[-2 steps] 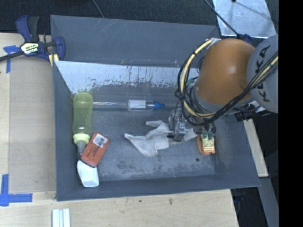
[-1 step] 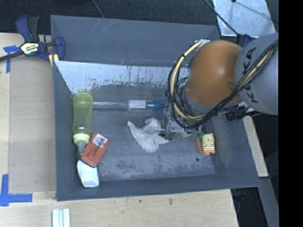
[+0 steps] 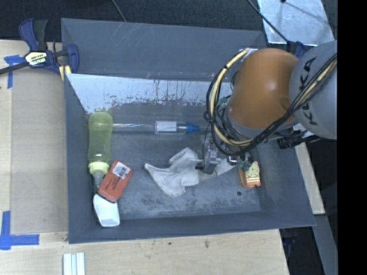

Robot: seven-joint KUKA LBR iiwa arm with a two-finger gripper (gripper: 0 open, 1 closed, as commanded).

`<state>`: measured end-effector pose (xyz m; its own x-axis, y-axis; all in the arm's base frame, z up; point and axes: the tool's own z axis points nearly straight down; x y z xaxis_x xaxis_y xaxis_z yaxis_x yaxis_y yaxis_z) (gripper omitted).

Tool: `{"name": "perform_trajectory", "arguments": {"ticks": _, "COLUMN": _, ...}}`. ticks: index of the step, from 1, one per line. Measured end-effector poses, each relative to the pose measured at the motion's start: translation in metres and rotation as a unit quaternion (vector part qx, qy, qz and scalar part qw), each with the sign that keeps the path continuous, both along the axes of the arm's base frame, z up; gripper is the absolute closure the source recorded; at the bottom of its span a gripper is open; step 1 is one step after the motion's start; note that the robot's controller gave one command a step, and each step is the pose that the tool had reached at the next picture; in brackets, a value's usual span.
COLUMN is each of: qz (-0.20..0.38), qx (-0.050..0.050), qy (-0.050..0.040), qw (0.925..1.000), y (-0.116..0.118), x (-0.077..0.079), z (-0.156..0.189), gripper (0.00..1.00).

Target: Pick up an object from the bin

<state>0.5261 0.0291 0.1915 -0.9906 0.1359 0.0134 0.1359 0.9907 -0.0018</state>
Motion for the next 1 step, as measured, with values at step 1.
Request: {"name": "perform_trajectory", "arguments": {"ticks": 1, "qz": -0.026, "qx": 0.000, "qy": -0.0102, "qw": 0.9996, "y": -0.0138, "x": 0.0100, "z": 0.1878, "gripper": 1.00}}
